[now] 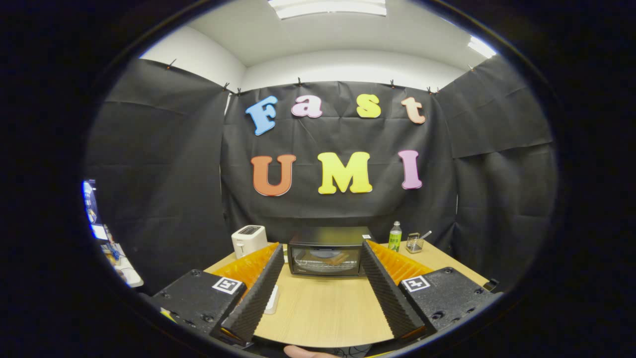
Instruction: Open the toaster oven, put the food inside, and close the toaster oven door.
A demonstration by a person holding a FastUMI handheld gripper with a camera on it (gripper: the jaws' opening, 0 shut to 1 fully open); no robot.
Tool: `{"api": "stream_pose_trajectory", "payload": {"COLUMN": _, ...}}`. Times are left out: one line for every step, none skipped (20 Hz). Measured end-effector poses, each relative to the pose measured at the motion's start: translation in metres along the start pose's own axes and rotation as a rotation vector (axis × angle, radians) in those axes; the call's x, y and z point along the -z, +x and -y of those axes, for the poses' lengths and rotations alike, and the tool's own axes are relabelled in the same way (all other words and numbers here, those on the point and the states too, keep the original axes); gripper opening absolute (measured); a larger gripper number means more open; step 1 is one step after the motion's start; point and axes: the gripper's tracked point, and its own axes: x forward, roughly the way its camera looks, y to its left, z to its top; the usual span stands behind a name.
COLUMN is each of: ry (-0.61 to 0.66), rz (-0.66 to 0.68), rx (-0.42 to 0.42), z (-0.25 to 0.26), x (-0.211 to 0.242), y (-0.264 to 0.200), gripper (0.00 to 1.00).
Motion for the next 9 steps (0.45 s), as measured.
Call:
{"api": "stream_pose_trajectory", "payload": {"ry": 0.007, "rz": -0.002, "rx": -0.004, "z": 0.002, "x": 0.003, "y": 0.002, "gripper": 1.0}}
{"api": "stream_pose_trajectory", "payload": {"ry": 0.015, "rz": -0.003, "rx": -0.005, "z": 0.004, "x": 0.005, "y": 0.004, "gripper": 1.0}}
{"api": "stream_pose_trajectory", "payload": {"ry": 0.022, "rz": -0.008, "rx": -0.004, "z": 0.008, "x": 0.008, "y": 0.007, "gripper": 1.0}}
{"api": "stream_pose_trajectory", "payload": {"ry": 0.025, "rz": -0.01, "rx": 0.002, "z": 0.013, "x": 0.011, "y": 0.009, "gripper": 1.0}}
{"api": "stream_pose_trajectory", "payload": {"ry": 0.028, "rz": -0.009, "rx": 0.011, "z": 0.019, "x": 0.012, "y": 0.011, "gripper": 1.0}}
{"api": "stream_pose_trajectory", "payload": {"ry": 0.03, "rz": -0.006, "rx": 0.022, "z": 0.025, "x": 0.013, "y": 0.014, "gripper": 1.0}}
{"api": "stream_pose_trajectory", "payload": {"ry": 0.034, "rz": -0.003, "rx": 0.03, "z": 0.031, "x": 0.013, "y": 0.016, "gripper": 1.0}}
{"api": "stream_pose_trajectory", "payload": {"ry": 0.04, "rz": -0.001, "rx": 0.038, "z": 0.035, "x": 0.015, "y": 0.018, "gripper": 1.0}}
{"api": "stream_pose_trajectory", "payload": {"ry": 0.048, "rz": -0.001, "rx": 0.043, "z": 0.04, "x": 0.016, "y": 0.019, "gripper": 1.0}}
